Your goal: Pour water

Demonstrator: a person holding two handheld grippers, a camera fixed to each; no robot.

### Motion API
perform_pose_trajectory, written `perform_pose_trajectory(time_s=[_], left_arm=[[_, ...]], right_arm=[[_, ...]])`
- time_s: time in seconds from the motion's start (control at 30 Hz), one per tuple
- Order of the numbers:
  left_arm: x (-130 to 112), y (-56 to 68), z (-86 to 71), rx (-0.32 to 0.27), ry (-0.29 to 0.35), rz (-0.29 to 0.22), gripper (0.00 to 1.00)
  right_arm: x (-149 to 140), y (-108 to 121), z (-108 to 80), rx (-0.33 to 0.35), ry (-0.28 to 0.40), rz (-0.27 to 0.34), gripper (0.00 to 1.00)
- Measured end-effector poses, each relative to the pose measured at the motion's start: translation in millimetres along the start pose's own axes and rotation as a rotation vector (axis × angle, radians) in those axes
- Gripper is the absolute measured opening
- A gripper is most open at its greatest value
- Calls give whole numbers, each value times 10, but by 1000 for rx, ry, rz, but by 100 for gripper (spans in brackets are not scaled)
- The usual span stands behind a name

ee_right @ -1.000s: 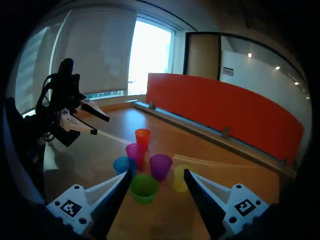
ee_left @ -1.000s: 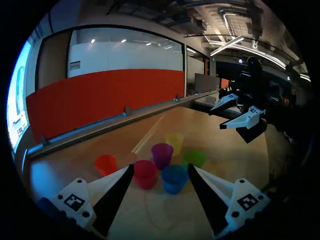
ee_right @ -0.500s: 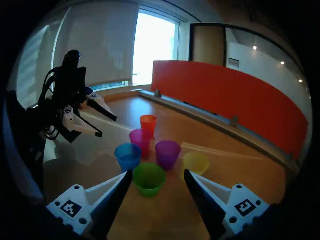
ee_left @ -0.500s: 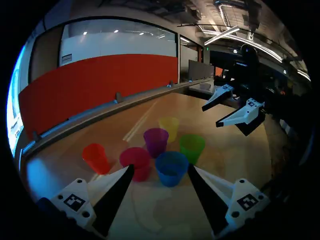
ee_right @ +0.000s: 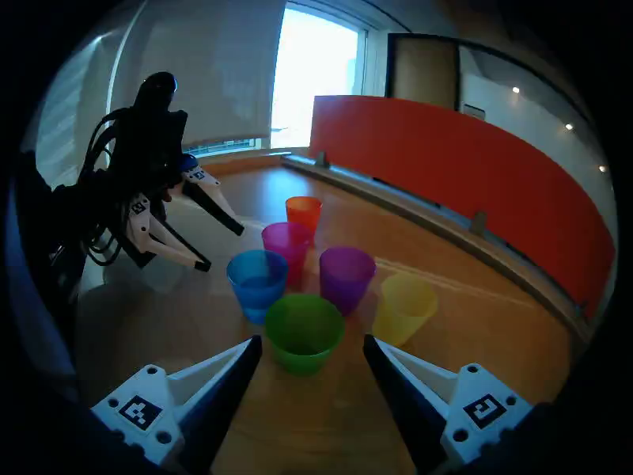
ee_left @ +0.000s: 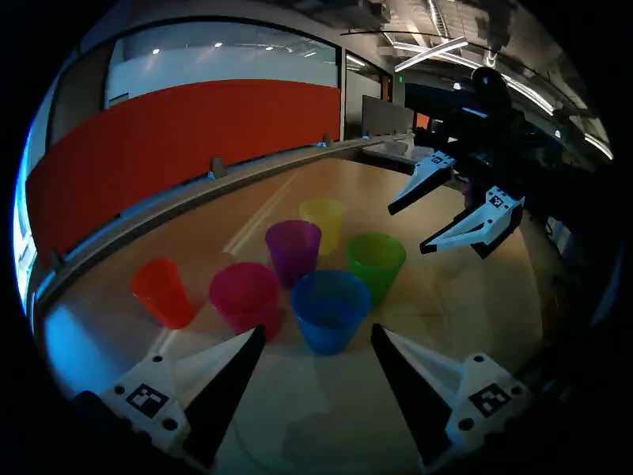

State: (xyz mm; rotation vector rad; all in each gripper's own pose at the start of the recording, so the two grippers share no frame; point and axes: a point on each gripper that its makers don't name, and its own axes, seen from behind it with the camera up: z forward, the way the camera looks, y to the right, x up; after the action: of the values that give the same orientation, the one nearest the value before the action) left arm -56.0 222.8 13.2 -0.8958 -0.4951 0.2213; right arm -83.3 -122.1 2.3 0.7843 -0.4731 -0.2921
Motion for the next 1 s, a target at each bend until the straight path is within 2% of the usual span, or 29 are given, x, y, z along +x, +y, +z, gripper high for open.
perform_pose_trajectory(time_s=[0.3,1.0], left_arm=[[-97,67,160,-30,-31,6,99],[-84,59,514,-61,-47,2,100]], right_arm=[[-125,-47,194,13,-34,-8,100],[-205,-4,496,29,-58,16,100]])
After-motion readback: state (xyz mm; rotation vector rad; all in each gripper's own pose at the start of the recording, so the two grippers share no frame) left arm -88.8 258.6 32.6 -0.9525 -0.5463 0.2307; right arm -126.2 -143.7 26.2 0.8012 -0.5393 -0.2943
